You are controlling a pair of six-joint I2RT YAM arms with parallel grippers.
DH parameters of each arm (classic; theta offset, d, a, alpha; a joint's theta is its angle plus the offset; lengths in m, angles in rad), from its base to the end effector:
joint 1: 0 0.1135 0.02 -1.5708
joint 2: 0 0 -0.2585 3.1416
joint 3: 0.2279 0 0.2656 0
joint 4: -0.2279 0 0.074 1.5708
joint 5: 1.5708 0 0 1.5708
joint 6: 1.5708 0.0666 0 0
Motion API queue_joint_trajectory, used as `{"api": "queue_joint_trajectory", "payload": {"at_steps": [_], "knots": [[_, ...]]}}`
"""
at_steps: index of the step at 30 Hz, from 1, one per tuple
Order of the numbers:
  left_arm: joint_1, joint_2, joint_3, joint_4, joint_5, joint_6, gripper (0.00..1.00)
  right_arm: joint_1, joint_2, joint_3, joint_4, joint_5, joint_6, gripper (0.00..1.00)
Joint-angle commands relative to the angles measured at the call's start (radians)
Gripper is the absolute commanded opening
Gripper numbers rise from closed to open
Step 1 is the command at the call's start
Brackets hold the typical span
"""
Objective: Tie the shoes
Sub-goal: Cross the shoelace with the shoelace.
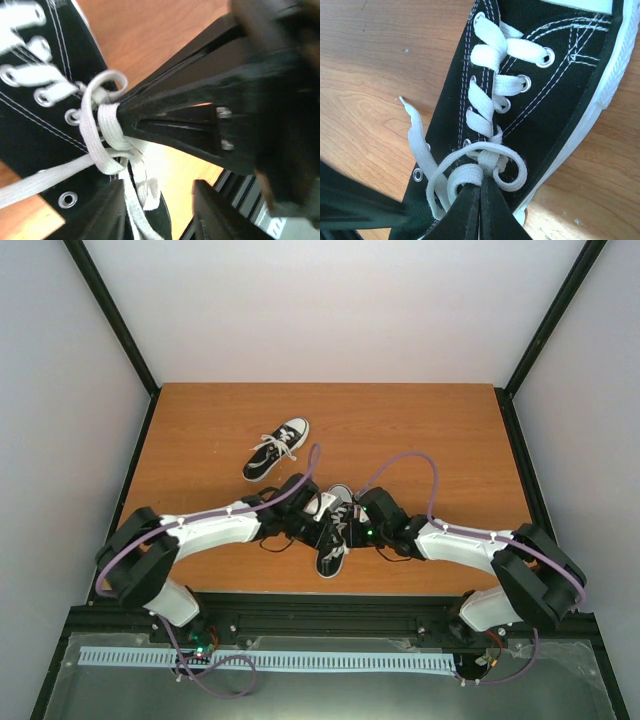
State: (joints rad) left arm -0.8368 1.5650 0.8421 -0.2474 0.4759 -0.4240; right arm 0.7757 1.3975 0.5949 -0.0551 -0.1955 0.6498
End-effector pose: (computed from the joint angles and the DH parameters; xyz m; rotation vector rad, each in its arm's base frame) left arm 0.1967 -0.2636 0.1359 0.7644 2.6446 -1.0389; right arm 0.1976 0.2120 0.1184 -0.2586 2.5917 0.8271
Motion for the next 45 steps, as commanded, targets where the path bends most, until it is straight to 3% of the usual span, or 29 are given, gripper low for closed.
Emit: {"api": "queue_joint_trajectory", "payload": {"at_steps": [1,3,6,12,18,34,45], "knots": [[0.006,-0.123,0.009,-0.063,-0.092,-0.018,0.43,0.008,0.015,-0.001,0.03,0.021,0.011,0.03],[0.021,-0.148,0.022,-0.092,-0.11,-0.019,0.5,0.008,0.016,-0.002,0.034,0.022,0.011,0.03],[0.052,-0.128,0.049,-0.109,-0.103,-0.017,0.51,0.008,0.02,0.0,0.037,0.02,0.01,0.03],[0.108,-0.024,0.08,-0.068,-0.038,-0.024,0.34,0.008,0.025,0.006,0.035,0.022,0.007,0.03],[0.114,0.048,0.11,-0.047,-0.012,-0.025,0.24,0.008,0.032,0.011,0.037,0.014,0.005,0.03],[0.116,0.16,0.156,-0.075,-0.074,-0.007,0.18,0.008,0.067,0.013,0.057,-0.005,0.005,0.03],[0.116,0.198,0.14,-0.01,0.032,0.011,0.18,0.008,0.072,0.02,0.058,-0.016,0.002,0.03]]}}
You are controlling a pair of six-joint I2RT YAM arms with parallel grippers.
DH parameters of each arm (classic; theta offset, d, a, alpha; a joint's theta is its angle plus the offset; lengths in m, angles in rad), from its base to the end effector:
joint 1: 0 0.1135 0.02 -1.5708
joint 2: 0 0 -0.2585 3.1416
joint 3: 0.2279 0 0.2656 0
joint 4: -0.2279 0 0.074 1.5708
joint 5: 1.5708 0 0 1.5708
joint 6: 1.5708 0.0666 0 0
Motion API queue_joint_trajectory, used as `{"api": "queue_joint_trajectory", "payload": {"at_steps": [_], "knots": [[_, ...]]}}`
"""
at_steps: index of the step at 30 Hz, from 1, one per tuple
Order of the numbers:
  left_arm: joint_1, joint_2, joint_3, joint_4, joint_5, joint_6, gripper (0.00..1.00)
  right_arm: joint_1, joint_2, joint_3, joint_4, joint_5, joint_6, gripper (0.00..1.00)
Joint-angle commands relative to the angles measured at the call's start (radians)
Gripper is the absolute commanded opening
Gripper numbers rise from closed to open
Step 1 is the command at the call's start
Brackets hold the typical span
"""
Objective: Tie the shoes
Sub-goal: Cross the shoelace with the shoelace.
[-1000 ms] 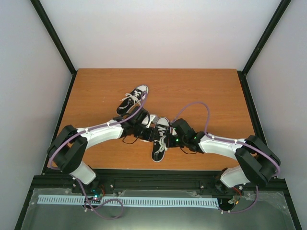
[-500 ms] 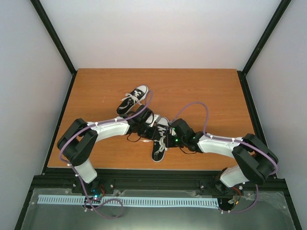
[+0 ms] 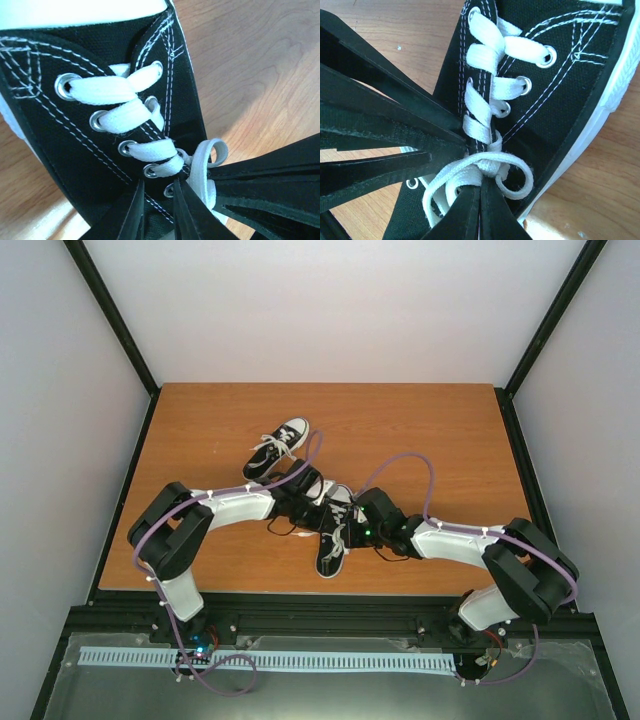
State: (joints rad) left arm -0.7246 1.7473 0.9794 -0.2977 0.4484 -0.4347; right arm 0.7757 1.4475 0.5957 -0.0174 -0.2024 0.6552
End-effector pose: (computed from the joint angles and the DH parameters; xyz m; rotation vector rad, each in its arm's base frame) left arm 0.2490 -0.2590 0.1142 0.5703 2.7603 -0.9346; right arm 0.2003 0.2152 0.1085 -0.2547 2.6069 0.8289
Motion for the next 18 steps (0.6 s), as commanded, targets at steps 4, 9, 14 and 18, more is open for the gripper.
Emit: {"api": "queue_joint_trajectory", "payload": {"at_steps": [4,9,14,18], "knots": [[0.004,0.003,-0.023,0.081,0.093,0.005,0.18,0.008,0.022,0.02,0.022,-0.011,-0.002,0.03],[0.004,0.008,-0.046,0.118,0.126,-0.009,0.19,0.008,0.019,0.018,0.026,-0.016,0.0,0.03],[0.005,0.006,-0.061,0.145,0.137,-0.032,0.19,0.009,0.019,0.015,0.028,-0.023,-0.001,0.03],[0.005,-0.018,-0.075,0.165,0.137,-0.043,0.22,0.008,0.016,0.01,0.028,-0.021,0.002,0.03]]}}
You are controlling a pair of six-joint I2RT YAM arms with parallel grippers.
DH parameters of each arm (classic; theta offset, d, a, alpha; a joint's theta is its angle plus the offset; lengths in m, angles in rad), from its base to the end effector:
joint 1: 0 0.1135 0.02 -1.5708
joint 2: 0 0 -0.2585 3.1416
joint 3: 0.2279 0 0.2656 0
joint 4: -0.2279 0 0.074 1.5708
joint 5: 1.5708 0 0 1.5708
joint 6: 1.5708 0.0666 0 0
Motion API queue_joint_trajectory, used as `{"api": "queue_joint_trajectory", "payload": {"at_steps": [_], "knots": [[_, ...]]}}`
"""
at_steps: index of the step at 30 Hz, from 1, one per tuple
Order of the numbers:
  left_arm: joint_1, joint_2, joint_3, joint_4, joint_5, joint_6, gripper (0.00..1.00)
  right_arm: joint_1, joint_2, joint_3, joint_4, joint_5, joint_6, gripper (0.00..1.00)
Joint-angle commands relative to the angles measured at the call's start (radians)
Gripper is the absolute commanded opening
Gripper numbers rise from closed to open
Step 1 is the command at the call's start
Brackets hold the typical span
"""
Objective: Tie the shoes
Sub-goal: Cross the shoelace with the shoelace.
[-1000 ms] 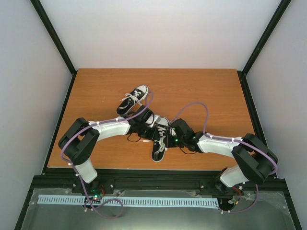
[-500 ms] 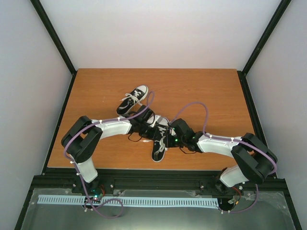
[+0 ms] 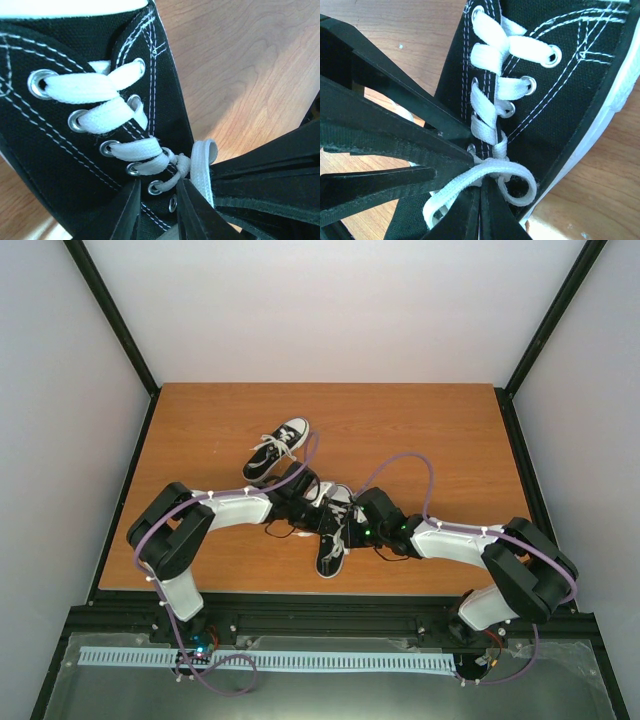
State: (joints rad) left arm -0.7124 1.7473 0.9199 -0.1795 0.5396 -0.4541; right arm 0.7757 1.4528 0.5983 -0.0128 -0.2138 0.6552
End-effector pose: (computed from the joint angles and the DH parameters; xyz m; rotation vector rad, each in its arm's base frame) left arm 0.2461 -0.2578 0.1073 0.5756 2.7128 -1.0791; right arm 0.2005 0.2164 0.1084 -0.2607 2.6083 0.8427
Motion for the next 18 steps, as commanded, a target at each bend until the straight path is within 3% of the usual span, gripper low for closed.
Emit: {"api": "queue_joint_trajectory", "payload": {"at_steps": [1,18], "knots": [[-0.007,-0.021,-0.017,0.051,0.051,-0.025,0.22,0.008,0.009,0.008,0.024,-0.01,0.002,0.03],[-0.005,-0.021,-0.058,0.136,0.105,-0.061,0.29,0.008,0.006,0.009,0.019,-0.01,0.003,0.03]]}}
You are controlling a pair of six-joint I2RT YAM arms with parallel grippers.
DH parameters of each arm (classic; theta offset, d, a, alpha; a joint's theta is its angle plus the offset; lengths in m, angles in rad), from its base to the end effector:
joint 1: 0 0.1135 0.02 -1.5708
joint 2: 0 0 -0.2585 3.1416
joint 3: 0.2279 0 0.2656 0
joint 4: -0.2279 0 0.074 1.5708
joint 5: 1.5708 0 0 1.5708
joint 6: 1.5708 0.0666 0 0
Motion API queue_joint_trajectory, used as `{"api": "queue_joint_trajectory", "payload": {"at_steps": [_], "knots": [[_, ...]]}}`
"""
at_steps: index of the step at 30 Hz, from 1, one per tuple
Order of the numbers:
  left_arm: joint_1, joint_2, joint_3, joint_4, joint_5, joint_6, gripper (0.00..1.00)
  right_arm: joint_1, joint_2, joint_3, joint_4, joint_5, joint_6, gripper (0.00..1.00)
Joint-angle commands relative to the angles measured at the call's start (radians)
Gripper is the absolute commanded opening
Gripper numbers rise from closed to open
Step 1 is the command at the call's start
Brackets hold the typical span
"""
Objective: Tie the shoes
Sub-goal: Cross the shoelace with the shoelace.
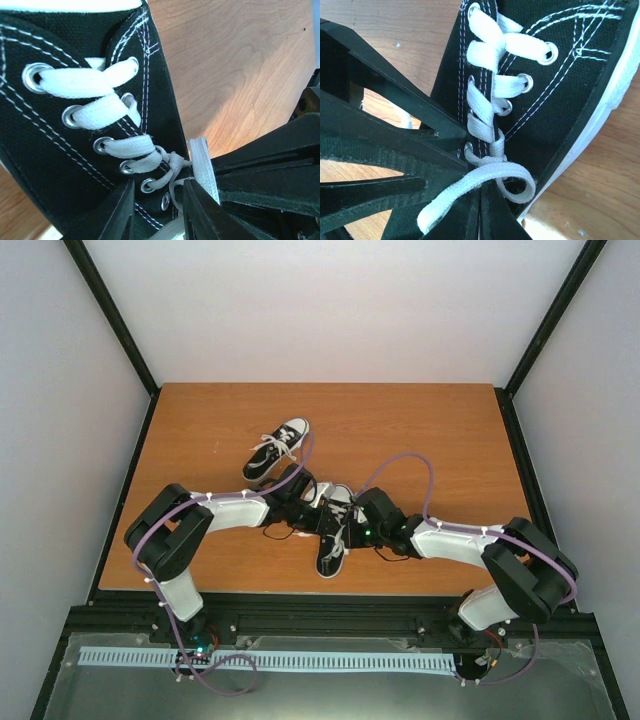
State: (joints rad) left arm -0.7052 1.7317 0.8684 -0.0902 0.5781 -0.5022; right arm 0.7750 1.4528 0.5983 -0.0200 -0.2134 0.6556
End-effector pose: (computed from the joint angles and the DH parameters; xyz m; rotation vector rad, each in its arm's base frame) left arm 0.2432 -0.2548 0.1052 0.5327 2.6824 -1.1593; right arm 0.2001 0.2157 0.1077 -0.2586 2.6155 0.8375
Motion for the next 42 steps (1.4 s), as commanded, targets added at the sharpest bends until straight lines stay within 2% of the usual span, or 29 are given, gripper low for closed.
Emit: {"api": "queue_joint_trajectory", "payload": {"at_steps": [1,11,15,20,24,30,35,42], "knots": [[-0.013,-0.007,-0.008,0.048,0.067,-0.013,0.3,0.009,0.006,0.009,0.026,-0.011,0.002,0.03],[-0.013,-0.016,-0.025,0.067,0.077,-0.024,0.33,0.009,0.003,0.012,0.026,-0.012,0.002,0.03],[-0.012,-0.039,-0.038,0.075,0.078,-0.021,0.39,0.009,0.004,0.01,0.027,-0.013,0.004,0.03],[-0.013,-0.041,-0.047,0.082,0.082,-0.022,0.41,0.009,0.009,0.014,0.031,-0.018,0.004,0.03],[-0.013,-0.036,-0.052,0.088,0.09,-0.029,0.41,0.009,0.015,0.017,0.033,-0.023,0.005,0.03],[-0.013,-0.069,-0.079,0.086,0.073,-0.038,0.29,0.009,0.011,0.02,0.03,-0.019,0.005,0.03],[-0.012,-0.105,-0.103,0.093,0.06,-0.05,0.29,0.009,0.003,0.022,0.018,-0.011,0.002,0.03],[-0.013,-0.134,-0.111,0.055,0.075,-0.019,0.33,0.009,-0.017,0.015,0.006,0.001,0.004,0.03]]}}
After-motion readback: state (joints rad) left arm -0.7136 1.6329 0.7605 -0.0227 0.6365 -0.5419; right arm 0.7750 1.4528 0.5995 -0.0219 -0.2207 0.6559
